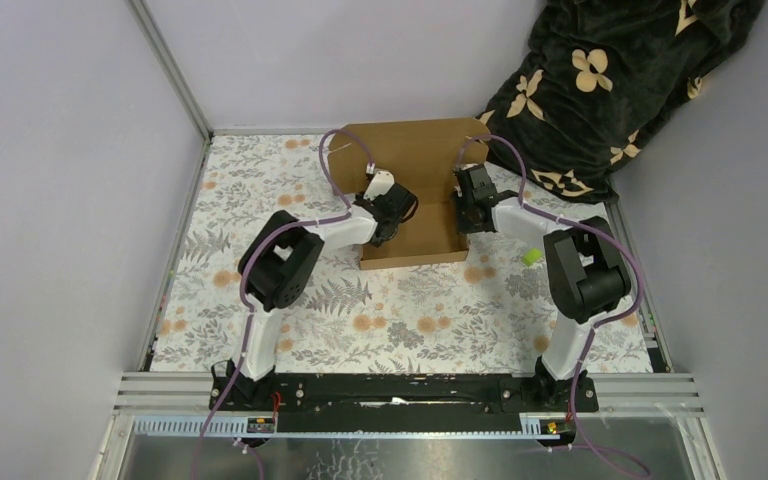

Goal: Fold the paper box

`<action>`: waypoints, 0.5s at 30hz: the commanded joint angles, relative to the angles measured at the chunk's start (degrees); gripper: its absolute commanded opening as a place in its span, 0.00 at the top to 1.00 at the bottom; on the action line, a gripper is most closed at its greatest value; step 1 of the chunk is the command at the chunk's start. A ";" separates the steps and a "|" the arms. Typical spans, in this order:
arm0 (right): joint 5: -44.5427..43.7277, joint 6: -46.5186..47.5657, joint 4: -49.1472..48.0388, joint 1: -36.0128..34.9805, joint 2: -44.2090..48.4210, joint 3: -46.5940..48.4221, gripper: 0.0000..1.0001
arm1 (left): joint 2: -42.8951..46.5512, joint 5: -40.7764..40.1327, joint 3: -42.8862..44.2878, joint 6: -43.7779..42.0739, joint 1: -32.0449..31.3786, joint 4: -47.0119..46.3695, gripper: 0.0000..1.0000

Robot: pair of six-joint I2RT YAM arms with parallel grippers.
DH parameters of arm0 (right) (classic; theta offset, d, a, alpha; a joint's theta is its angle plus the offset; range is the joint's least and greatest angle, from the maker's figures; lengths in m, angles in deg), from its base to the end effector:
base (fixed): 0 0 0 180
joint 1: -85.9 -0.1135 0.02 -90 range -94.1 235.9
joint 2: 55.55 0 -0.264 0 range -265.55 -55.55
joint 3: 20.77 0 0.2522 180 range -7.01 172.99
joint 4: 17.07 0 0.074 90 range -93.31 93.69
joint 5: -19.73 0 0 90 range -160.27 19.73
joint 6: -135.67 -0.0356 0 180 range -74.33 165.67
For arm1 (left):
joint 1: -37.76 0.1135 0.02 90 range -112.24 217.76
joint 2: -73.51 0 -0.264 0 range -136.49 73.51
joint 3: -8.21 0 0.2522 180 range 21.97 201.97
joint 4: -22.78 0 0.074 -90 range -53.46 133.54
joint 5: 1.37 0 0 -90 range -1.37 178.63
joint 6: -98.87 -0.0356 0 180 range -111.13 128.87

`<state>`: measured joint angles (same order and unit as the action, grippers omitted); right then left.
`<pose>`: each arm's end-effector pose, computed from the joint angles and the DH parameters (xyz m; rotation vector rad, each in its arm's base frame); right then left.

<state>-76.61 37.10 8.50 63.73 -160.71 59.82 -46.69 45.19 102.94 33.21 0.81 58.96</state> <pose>0.3613 0.1430 0.1795 -0.2403 2.4295 0.1042 0.3567 -0.2377 0.1453 0.0226 2.3130 0.4925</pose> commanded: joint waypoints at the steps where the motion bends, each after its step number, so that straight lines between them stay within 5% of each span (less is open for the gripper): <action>1: 0.06 -0.21 0.58 0.20 3.29 -0.59 0.76 | -1.13 -7.58 -1.33 -1.46 -0.52 5.97 1.00; 8: 0.47 -0.59 0.49 0.21 3.48 -0.91 0.76 | -1.35 -9.03 -1.34 -1.04 -1.56 6.19 1.00; 13: 0.47 -0.54 0.68 0.20 3.50 -0.83 0.75 | 1.83 -2.70 -3.51 -2.43 -1.47 1.71 1.00; 15: 0.55 -0.47 0.72 0.22 3.39 -0.74 0.75 | 2.97 -0.01 -3.22 -2.86 -1.38 1.01 0.90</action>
<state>-76.59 36.83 8.46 63.73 -159.95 59.16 -45.93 43.49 101.23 33.74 -0.72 58.65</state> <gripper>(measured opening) 0.244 0.175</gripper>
